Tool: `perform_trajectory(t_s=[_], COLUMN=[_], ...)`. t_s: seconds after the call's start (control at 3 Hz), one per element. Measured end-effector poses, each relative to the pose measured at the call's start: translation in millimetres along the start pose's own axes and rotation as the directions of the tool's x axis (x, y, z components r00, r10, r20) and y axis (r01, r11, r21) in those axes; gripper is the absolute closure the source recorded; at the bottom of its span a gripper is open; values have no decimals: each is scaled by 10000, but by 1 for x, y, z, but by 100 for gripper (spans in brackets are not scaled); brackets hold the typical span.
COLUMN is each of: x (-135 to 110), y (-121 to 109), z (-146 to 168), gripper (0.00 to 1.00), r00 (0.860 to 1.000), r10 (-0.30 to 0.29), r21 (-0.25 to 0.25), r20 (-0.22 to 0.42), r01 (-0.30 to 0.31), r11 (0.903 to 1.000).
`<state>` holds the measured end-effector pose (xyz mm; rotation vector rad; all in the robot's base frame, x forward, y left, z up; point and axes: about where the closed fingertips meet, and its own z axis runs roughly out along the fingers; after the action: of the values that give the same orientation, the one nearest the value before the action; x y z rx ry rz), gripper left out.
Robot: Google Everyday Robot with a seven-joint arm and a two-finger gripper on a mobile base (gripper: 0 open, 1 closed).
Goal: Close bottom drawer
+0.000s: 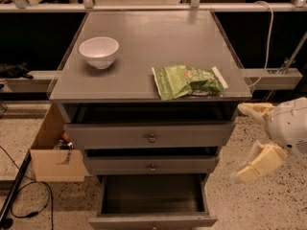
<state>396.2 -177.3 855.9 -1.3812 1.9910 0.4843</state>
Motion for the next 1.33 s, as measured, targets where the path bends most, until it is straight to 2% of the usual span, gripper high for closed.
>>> perform_trajectory(t_s=[0.33,0.67,1.0,1.33], x=[30,80,118,146], y=[11,30,39,43], z=[34,79,111,141], gripper=[0,0,0,0], r00=[9971,9884,9849,9847], r10=[726,1481,1715,1736], r21=[-146,-365,-506,-813], r20=[-239,-336,-249,-170], r01=[-730,-1493,-1726,-1744], r11=[9972,9881,9837,9813])
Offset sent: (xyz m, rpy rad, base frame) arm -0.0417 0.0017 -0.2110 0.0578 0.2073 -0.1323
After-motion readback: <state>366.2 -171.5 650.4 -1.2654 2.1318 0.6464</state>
